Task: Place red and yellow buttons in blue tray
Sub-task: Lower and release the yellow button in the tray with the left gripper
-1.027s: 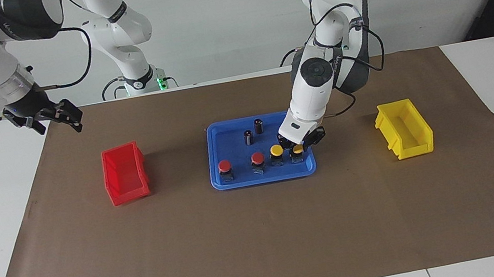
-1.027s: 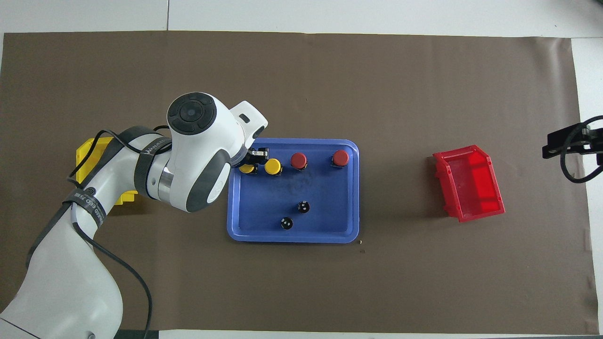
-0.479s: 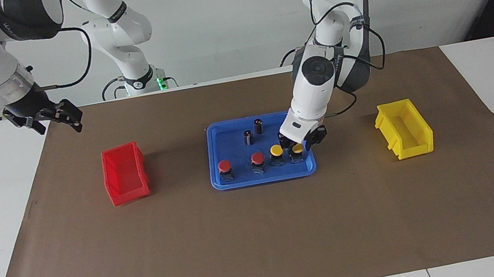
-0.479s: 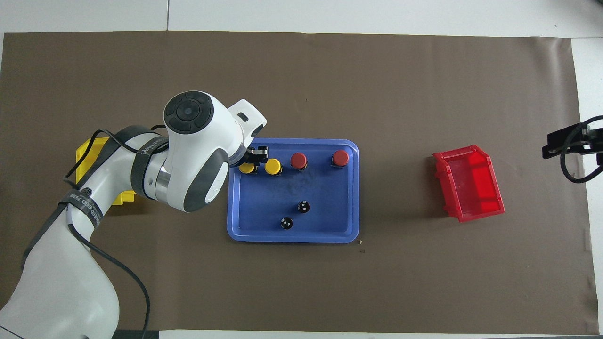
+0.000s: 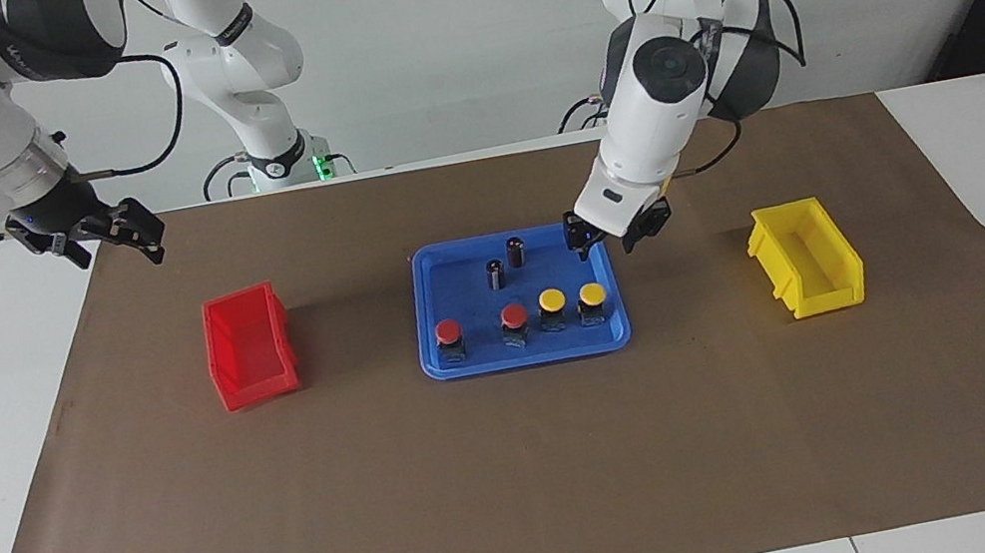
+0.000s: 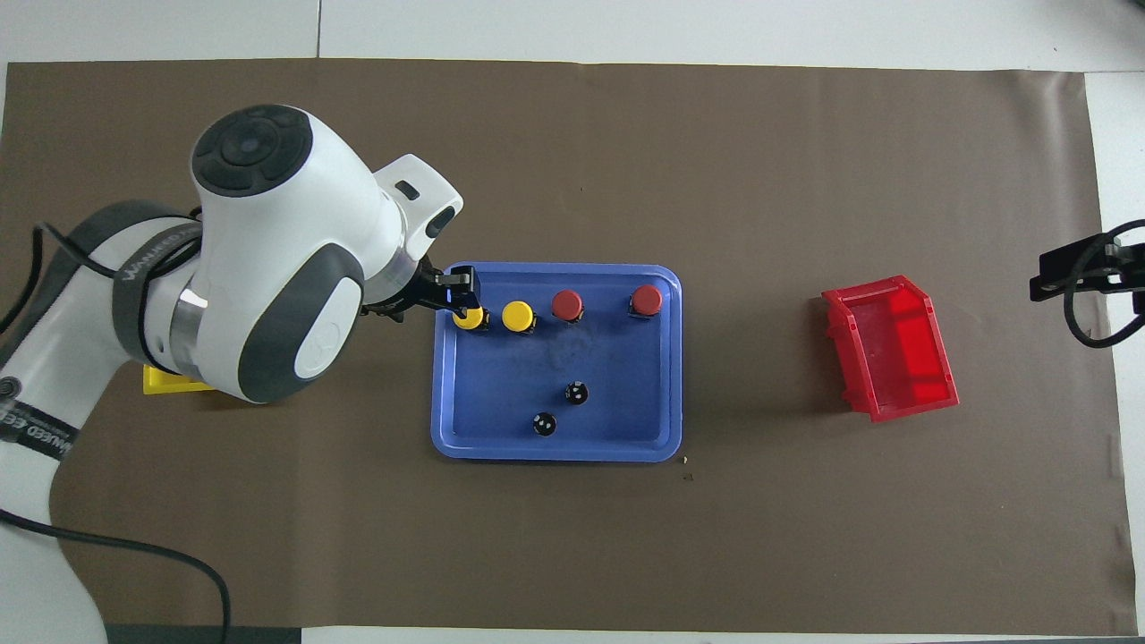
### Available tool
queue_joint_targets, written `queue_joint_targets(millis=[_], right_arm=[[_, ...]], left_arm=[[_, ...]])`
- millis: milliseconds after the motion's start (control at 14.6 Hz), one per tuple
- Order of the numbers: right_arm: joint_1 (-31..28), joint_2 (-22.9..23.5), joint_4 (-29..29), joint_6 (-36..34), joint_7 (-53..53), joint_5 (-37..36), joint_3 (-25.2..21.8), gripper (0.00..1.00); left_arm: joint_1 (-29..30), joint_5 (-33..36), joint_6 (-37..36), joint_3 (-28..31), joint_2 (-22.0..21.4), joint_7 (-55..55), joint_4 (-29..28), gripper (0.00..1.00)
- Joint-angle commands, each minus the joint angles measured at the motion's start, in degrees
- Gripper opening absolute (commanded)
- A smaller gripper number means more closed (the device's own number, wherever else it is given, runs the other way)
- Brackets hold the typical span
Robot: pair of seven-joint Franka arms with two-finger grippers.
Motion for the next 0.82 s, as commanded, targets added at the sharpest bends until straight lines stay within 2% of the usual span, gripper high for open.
queue_joint_targets(millis=[0, 137, 274, 411, 548, 753], right_arm=[[-0.3, -1.3, -1.4, 0.2, -1.3, -0.3, 0.3, 1.00], [-0.3, -1.3, -1.4, 0.2, -1.3, -0.2, 0.3, 1.00], [-0.3, -1.3, -1.4, 0.2, -1.3, -0.2, 0.3, 1.00], [-0.3, -1.3, -1.4, 0.2, -1.3, -0.2, 0.3, 1.00], [-0.3, -1.3, -1.4, 0.2, -1.3, -0.2, 0.3, 1.00], [-0.3, -1.3, -1.4, 0.2, -1.3, -0.2, 0.3, 1.00]], left_arm=[[4.5, -0.7, -5.6, 0.4, -7.1, 0.6, -1.8, 1.00], [7.9, -0.2, -8.5, 0.5, -9.9, 1.0, -1.6, 1.00], [9.4, 5.6, -9.5, 0.5, -11.7, 3.4, -1.6, 1.00], [13.2, 7.2, -11.1, 0.5, -13.3, 7.1, -1.1, 1.00], [17.6, 7.3, -13.9, 0.4, -13.2, 9.9, 2.4, 1.00], [19.3, 7.8, -13.3, 0.6, -13.0, 12.2, 3.5, 1.00]])
